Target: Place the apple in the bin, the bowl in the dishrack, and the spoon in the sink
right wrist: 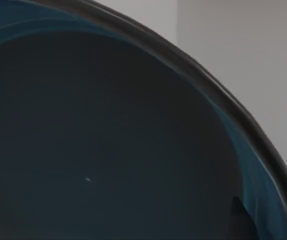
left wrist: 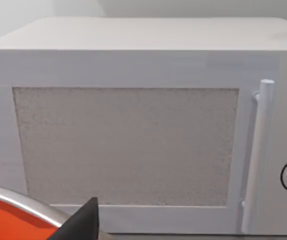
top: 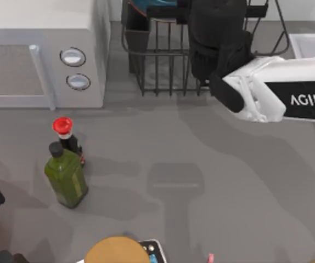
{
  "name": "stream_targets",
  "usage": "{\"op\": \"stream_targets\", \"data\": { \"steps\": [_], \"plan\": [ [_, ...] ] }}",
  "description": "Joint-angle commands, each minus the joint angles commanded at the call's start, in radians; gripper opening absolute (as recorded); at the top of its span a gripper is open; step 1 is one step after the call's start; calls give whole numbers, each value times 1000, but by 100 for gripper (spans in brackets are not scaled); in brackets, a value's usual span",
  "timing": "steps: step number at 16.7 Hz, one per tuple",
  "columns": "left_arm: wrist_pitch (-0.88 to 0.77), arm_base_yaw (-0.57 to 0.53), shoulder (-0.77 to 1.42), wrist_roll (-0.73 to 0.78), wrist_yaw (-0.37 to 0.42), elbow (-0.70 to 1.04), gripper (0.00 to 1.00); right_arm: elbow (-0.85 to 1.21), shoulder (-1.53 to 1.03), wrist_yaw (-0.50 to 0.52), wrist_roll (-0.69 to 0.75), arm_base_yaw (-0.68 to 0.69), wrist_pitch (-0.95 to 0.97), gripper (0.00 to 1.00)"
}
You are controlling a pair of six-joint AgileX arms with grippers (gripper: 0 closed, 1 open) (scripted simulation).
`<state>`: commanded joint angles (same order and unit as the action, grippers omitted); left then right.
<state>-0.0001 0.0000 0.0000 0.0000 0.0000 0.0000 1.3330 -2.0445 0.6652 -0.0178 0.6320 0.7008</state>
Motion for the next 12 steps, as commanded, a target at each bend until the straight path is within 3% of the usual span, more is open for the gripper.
{"op": "stream_targets", "data": {
  "steps": [10,12],
  "plan": [
    [0,0,0,0,0,0,100,0,0,0,0,0,0,98],
    [0,0,0,0,0,0,100,0,0,0,0,0,0,100]
  ]
}}
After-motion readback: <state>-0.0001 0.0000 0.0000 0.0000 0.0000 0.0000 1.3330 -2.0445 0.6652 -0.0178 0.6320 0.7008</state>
